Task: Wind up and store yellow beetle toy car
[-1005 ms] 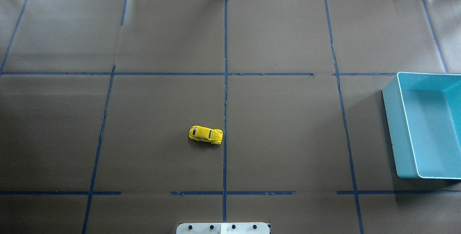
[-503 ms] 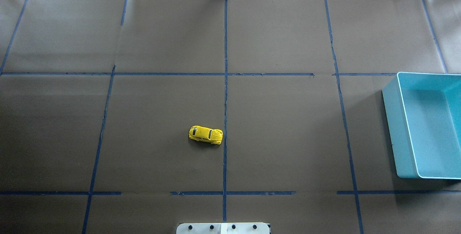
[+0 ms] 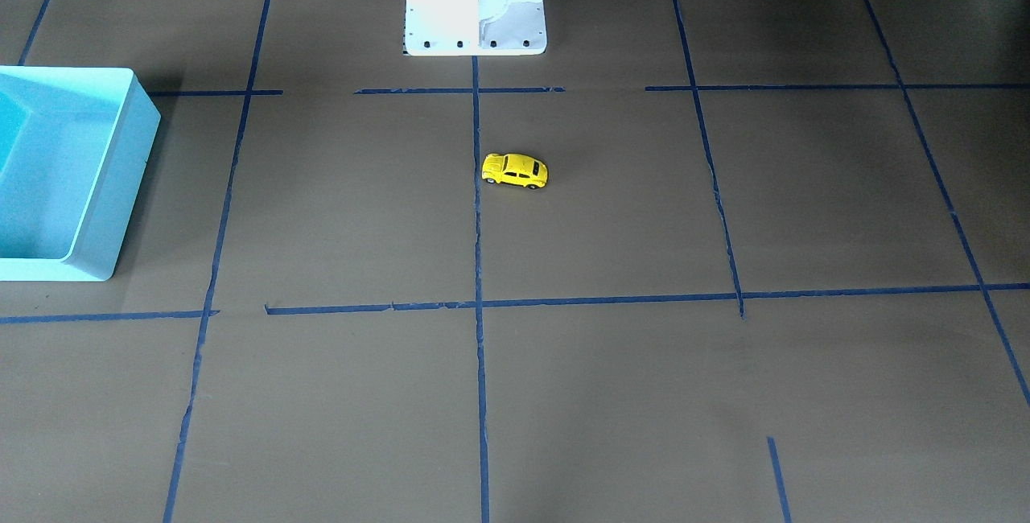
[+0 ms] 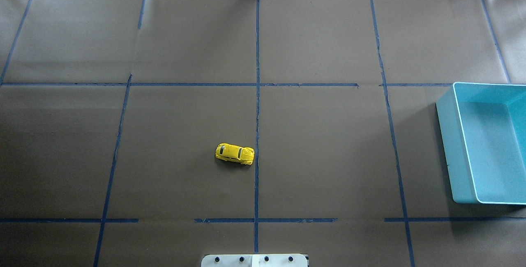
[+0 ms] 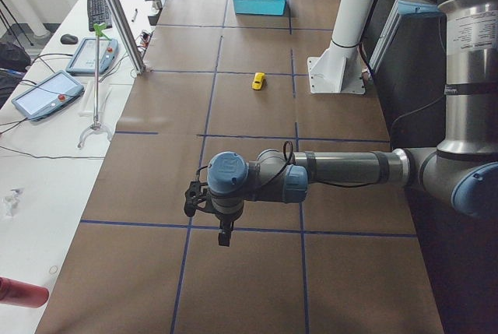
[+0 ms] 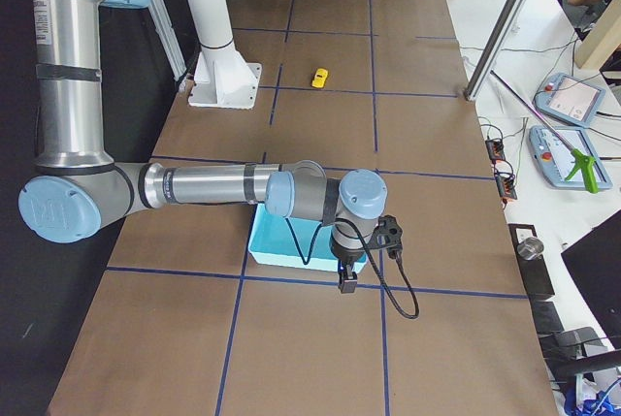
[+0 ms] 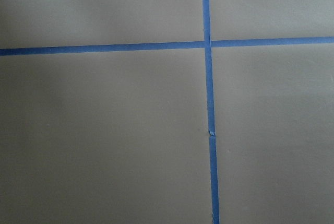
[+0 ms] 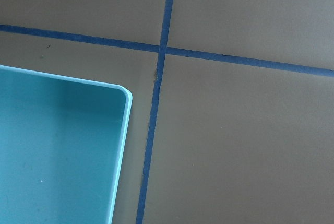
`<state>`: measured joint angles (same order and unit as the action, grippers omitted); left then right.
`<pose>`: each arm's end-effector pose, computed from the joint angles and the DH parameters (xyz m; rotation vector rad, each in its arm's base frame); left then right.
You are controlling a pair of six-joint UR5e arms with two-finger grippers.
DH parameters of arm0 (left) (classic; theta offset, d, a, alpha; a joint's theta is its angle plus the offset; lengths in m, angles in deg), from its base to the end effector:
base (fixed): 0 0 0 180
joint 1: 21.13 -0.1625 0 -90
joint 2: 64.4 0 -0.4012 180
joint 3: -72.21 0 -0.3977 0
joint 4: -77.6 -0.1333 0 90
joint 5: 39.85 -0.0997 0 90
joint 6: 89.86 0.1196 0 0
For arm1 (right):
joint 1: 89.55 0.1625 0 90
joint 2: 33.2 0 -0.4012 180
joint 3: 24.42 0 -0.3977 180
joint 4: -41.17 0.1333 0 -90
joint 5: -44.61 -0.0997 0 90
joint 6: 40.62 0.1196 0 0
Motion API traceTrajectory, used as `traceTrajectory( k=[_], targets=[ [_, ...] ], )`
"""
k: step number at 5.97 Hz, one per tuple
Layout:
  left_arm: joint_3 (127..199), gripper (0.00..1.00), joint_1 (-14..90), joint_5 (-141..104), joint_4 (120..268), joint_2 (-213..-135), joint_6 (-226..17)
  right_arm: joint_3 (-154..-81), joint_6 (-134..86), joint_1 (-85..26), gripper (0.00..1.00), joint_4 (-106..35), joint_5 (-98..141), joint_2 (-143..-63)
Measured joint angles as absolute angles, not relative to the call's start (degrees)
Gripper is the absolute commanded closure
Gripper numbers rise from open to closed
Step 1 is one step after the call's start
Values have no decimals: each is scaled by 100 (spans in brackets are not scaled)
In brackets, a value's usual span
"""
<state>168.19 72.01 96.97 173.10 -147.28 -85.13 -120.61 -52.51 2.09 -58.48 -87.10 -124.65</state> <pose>-0.0709 -0.4503 0.6425 0.1277 0.8100 0.0573 0.0674 -0.4761 0.6282 0.0044 -0.7327 -0.1396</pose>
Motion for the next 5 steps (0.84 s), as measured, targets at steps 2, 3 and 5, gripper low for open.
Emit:
traceTrajectory(
  k=[2,3,5],
  targets=[
    [16819,0,6783,9678,17948,-14821,-8545,-12068,-5250,204,0,-5843,-8719,-12463],
    [16842,0,6537,9644,18143,-14998,-8561,-12069,-5249,204,0,-5842,-8722,-12455],
    [16867,0,5987,9593,18222,-15499,-8560,-12077,-5249,204,0,-5848,-8744,-12445]
  ],
)
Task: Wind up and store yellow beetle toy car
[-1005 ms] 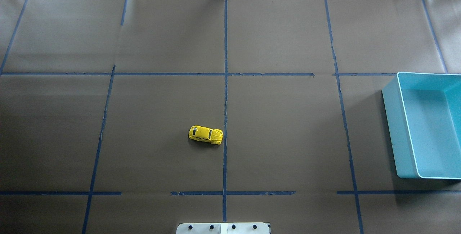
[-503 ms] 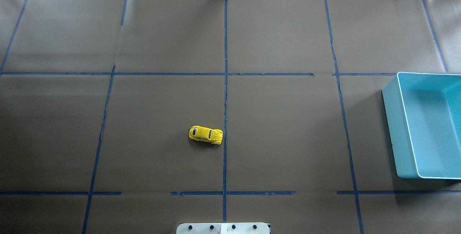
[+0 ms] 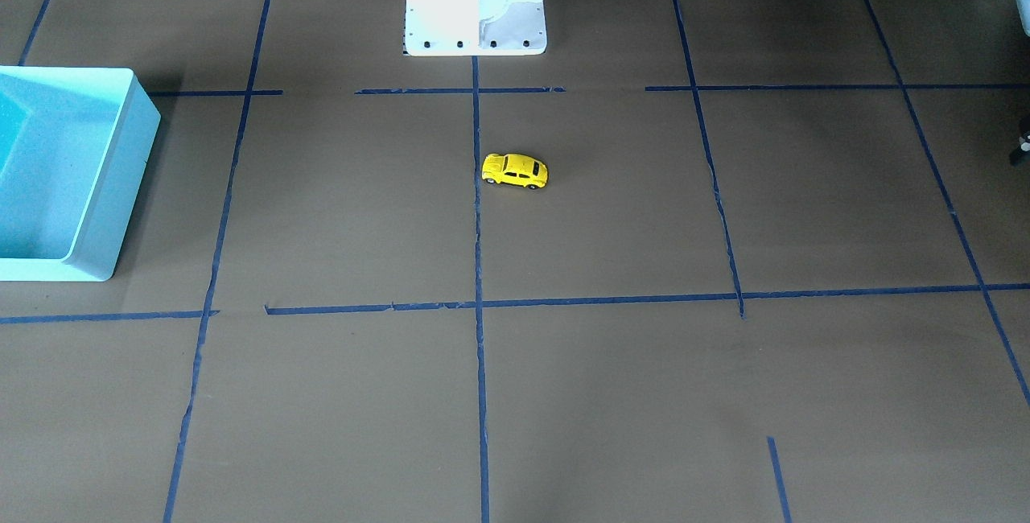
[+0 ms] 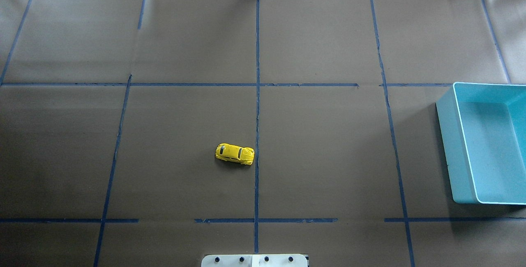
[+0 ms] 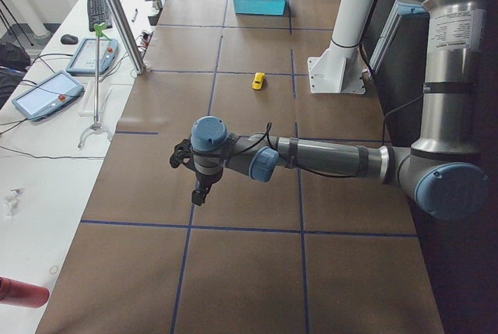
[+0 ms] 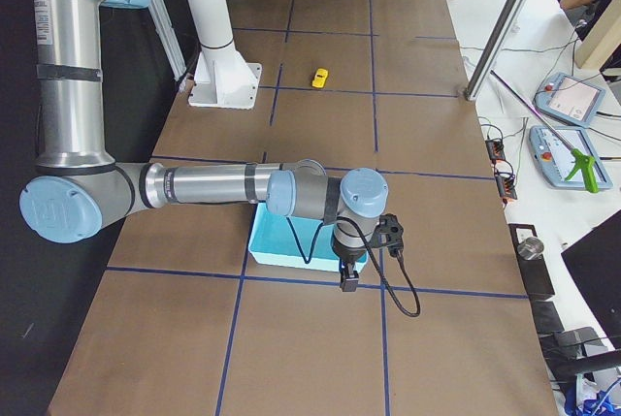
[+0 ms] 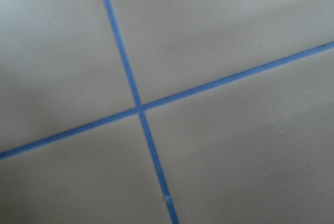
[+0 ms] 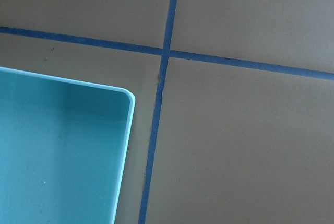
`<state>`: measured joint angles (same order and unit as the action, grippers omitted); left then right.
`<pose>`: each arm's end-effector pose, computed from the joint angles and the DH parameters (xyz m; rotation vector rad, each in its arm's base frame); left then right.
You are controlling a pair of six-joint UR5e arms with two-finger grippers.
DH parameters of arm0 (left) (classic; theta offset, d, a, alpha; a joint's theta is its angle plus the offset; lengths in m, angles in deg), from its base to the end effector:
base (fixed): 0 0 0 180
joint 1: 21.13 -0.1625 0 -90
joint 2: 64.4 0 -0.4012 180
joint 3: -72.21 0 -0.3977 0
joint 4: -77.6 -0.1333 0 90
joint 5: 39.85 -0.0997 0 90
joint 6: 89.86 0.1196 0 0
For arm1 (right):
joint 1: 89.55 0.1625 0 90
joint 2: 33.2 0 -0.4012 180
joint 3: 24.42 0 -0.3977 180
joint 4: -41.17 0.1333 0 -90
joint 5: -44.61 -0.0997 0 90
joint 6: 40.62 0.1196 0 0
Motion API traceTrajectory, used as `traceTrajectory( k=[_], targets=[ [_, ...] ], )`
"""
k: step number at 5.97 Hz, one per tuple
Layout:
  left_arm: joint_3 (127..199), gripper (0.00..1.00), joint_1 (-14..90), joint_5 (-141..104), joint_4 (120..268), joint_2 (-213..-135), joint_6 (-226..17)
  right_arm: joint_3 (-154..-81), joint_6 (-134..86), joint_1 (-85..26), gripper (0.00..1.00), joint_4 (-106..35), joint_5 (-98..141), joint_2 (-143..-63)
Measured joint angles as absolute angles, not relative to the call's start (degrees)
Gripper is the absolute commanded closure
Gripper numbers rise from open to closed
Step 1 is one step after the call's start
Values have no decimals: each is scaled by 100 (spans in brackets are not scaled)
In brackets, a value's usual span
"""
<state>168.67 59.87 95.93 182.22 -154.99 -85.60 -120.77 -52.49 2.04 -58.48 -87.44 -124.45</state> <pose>0.0347 -0.5233 0.5556 0.3265 0.8075 0.3677 0.0665 -0.4781 0.6247 0.0107 -0.7380 -0.1421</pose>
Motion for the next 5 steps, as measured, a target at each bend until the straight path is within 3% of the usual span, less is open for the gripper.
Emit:
traceTrajectory(
  k=[5],
  targets=[
    [16875,0,3526,9457,18231,-17681,-8530,-12347,-5249,209,0,-5887,-8781,-12495]
  ],
)
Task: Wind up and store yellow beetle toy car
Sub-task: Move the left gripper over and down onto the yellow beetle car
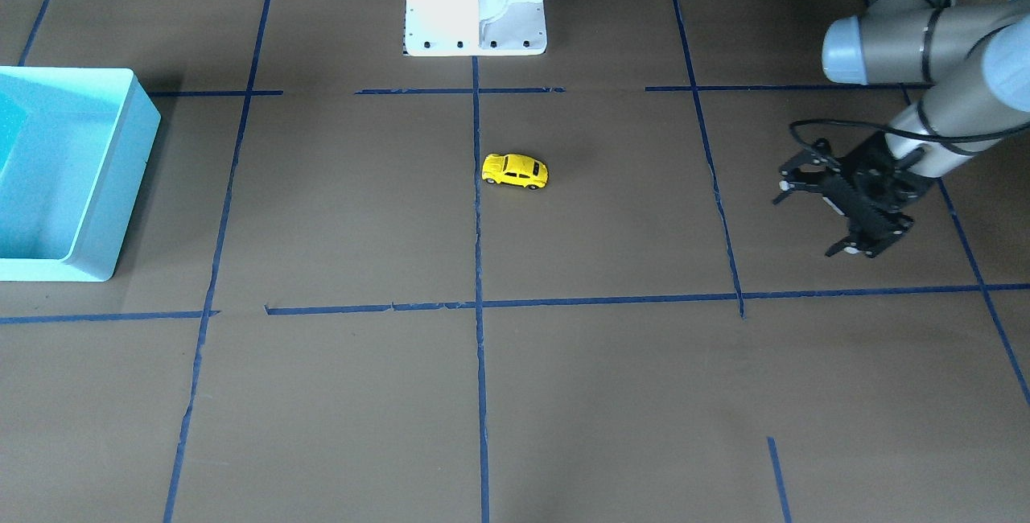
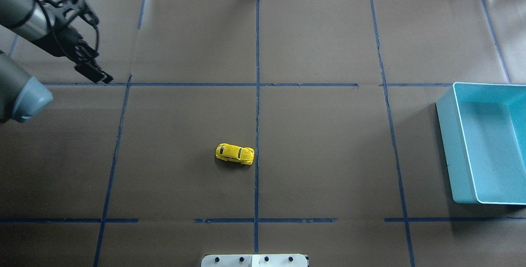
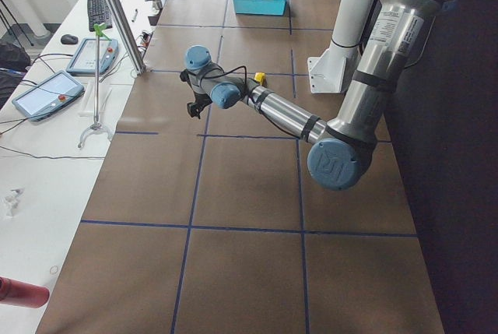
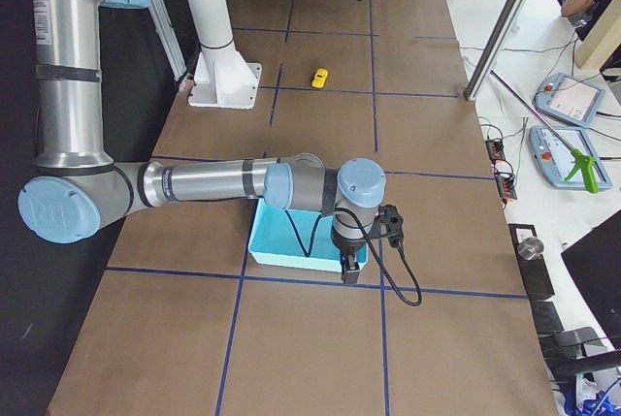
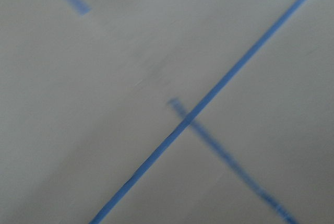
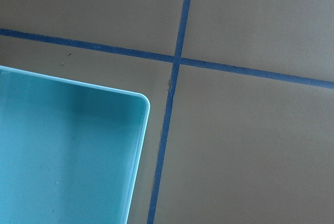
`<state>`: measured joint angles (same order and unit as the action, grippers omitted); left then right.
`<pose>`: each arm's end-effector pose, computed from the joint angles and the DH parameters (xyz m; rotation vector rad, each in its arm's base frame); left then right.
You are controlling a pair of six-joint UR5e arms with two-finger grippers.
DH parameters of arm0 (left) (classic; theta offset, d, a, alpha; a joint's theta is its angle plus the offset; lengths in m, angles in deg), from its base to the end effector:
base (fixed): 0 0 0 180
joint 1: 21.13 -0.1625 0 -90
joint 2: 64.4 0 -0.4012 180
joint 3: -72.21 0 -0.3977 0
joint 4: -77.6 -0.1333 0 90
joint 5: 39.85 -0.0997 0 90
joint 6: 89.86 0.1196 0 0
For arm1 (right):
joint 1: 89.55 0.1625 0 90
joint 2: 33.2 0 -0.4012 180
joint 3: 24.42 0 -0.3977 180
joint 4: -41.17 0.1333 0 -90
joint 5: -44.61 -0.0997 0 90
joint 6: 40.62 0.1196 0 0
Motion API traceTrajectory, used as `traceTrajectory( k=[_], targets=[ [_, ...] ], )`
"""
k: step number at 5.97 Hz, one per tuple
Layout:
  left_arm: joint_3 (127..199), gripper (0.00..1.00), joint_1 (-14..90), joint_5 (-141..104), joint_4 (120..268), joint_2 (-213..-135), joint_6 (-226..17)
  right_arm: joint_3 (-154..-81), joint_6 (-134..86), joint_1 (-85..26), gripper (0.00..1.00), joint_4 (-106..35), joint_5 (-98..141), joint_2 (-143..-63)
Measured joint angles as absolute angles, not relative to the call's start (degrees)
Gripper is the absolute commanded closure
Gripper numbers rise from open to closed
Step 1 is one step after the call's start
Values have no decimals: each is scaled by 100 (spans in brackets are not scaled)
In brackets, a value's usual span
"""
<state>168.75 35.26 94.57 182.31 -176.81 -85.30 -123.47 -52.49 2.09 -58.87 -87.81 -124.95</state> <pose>0.3086 -0.5538 0.3339 0.5327 0.9253 0.8989 0.0663 -0.4759 0.6059 0.0418 -0.7412 -0.1526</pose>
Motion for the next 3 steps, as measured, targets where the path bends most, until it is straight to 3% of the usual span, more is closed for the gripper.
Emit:
traceTrajectory(
  k=[3],
  targets=[
    [16844,0,1763,8769,18097,-19172,-8534,-12358,-5249,206,0,-5852,-8761,-12677]
  ],
)
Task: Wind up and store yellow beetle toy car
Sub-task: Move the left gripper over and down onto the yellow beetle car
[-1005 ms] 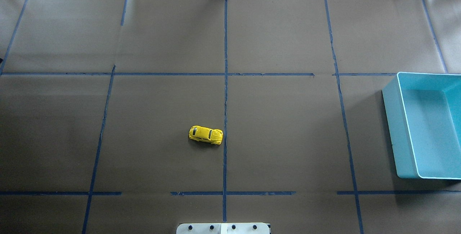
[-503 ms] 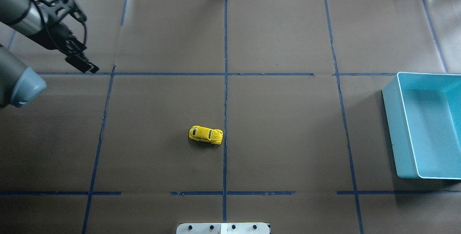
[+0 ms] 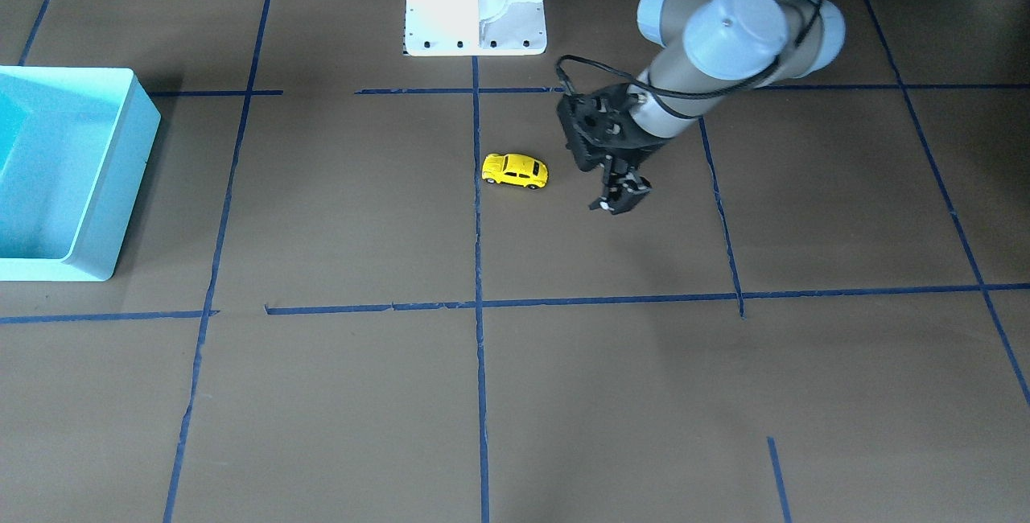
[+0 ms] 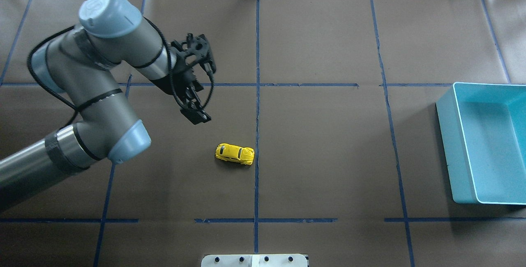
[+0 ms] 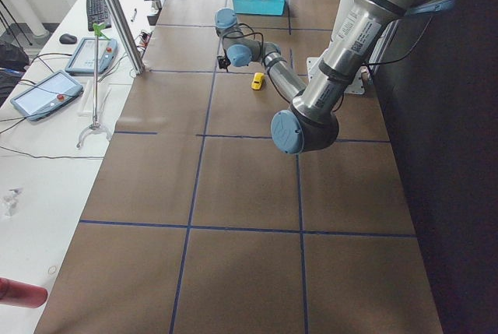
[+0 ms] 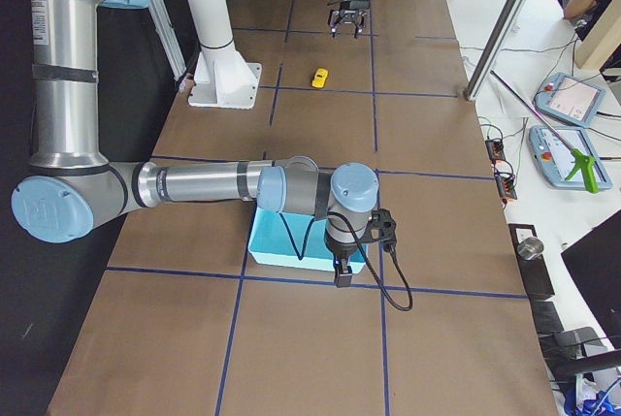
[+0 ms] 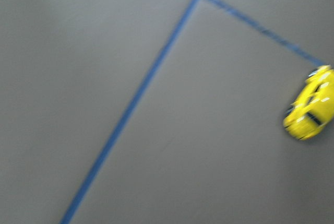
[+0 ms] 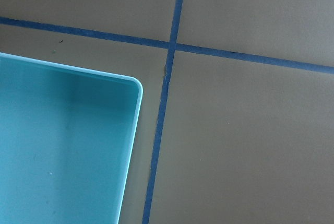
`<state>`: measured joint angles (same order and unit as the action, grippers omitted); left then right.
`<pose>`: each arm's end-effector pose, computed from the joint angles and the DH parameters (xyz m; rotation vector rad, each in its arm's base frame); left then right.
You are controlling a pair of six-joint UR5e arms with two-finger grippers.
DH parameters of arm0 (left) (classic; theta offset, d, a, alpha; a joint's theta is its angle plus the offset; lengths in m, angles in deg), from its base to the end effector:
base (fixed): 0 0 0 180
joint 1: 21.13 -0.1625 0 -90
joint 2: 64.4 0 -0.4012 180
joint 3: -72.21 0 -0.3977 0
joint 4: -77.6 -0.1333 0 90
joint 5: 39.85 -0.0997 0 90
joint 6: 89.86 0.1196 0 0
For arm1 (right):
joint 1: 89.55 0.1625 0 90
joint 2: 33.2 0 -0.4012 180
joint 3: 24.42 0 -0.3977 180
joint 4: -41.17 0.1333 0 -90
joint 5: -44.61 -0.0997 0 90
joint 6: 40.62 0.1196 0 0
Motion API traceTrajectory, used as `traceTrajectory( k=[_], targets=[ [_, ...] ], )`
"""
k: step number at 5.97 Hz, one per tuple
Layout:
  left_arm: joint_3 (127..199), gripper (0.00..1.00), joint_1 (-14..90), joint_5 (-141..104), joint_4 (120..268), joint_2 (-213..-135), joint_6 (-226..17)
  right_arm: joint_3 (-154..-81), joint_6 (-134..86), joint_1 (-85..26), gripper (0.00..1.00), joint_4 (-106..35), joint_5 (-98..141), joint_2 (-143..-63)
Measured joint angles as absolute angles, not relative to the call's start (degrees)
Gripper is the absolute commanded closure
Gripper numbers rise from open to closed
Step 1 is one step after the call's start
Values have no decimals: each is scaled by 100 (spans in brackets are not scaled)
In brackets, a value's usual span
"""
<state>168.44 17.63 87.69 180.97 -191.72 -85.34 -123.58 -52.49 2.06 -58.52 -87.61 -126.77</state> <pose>0.4810 -0.4637 0.1758 0.6824 0.9909 1.1856 0.0659 -0.4623 0.6197 0.0186 -0.7401 -0.1445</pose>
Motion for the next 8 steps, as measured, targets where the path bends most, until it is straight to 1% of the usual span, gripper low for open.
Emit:
traceTrajectory(
  k=[2,3,5,8],
  targets=[
    [16823,0,1308,8490,17333,-19915,-8517,-12398,-5249,208,0,-5835,-8765,-12717],
    [16858,0,1245,8463,17104,-20021,-8429,-12440,-5246,210,0,-5835,-8762,-12694],
    [16869,0,1084,8140,16926,-19974,-8083,-12534,-5234,207,0,-5840,-8788,-12676],
    [16834,0,753,7316,16983,-19577,-6723,-12540,-5235,204,0,-5841,-8791,-12700]
  ],
)
